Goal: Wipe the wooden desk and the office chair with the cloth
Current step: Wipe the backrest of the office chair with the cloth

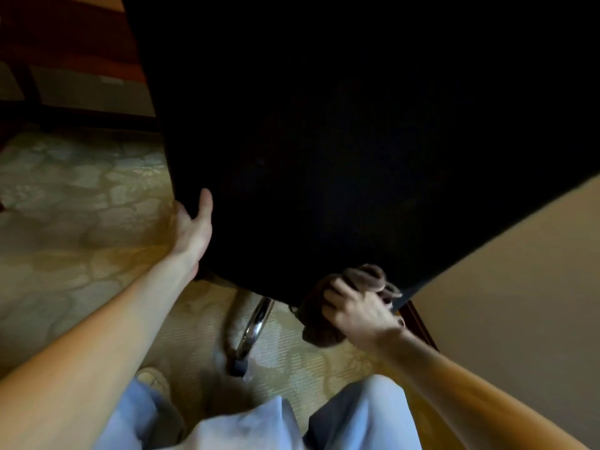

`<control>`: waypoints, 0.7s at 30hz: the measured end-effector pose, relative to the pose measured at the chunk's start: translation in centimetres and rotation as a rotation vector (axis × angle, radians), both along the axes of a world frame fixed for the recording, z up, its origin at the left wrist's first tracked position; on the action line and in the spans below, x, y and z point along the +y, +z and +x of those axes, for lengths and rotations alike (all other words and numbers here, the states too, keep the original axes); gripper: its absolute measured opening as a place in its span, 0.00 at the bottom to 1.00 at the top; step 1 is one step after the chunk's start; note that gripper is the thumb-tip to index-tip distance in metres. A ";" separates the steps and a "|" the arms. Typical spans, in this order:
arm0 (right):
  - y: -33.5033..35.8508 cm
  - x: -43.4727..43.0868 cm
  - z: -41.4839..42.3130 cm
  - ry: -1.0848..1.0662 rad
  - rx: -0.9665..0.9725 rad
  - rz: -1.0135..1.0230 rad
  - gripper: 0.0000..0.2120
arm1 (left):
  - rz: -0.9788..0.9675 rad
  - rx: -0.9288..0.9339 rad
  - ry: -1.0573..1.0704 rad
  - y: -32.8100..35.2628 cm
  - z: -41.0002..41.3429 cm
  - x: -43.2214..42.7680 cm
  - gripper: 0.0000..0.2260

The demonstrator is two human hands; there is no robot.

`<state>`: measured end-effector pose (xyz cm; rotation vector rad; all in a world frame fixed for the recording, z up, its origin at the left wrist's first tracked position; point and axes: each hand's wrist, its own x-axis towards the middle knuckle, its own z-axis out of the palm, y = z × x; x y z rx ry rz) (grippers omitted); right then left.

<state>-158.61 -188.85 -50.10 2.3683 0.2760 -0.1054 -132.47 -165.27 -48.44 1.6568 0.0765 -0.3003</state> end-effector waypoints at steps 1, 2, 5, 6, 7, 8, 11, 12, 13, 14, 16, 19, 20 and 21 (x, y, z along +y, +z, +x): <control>2.4 0.4 0.7 0.105 -0.192 0.264 0.07 | 0.019 0.025 0.017 0.2 -1.2 -0.4 0.37; 4.2 0.0 0.3 0.145 -0.272 0.336 0.11 | 0.061 0.056 0.024 0.2 -2.2 -0.9 0.38; 8.6 -0.8 -1.0 0.187 -0.633 0.428 0.15 | 0.200 0.132 -0.071 0.7 -4.8 -2.1 0.47; 9.7 -1.1 -1.1 0.195 -0.741 0.420 0.16 | 0.249 0.120 -0.136 0.7 -5.5 -2.2 0.51; 10.8 -1.2 -0.8 0.183 -0.854 0.438 0.17 | 0.300 0.082 -0.196 0.4 -5.8 -2.3 0.55; 11.9 -1.5 -0.5 0.177 -0.938 0.432 0.17 | 0.348 0.022 -0.233 -0.4 -5.8 -2.4 0.56; 12.2 -2.1 1.6 0.189 -1.061 0.433 0.16 | 0.445 -0.163 -0.256 -0.7 -5.5 -2.7 0.49; 11.5 -2.2 2.1 0.169 -1.058 0.422 0.16 | 0.455 -0.199 -0.260 -0.1 -5.7 -2.9 0.46; 10.3 -2.5 2.7 0.161 -1.050 0.400 0.16 | 0.472 -0.239 -0.273 0.7 -5.9 -3.3 0.43; 8.8 -2.7 3.1 0.147 -1.029 0.398 0.15 | 0.503 -0.273 -0.282 1.2 -6.0 -3.4 0.36; 5.5 -2.8 3.7 0.131 -0.979 0.430 0.15 | 0.582 -0.361 -0.272 0.9 -5.7 -3.9 0.22; -0.8 -2.3 3.8 0.088 -0.847 0.511 0.17 | 0.584 -0.376 -0.255 0.4 -5.8 -4.1 0.22; -2.9 -2.1 3.5 0.077 -0.778 0.555 0.16 | 0.567 -0.373 -0.264 0.4 -6.0 -4.0 0.27; -4.9 -2.1 3.4 0.076 -0.722 0.598 0.15 | 0.565 -0.372 -0.277 0.6 -6.0 -4.2 0.32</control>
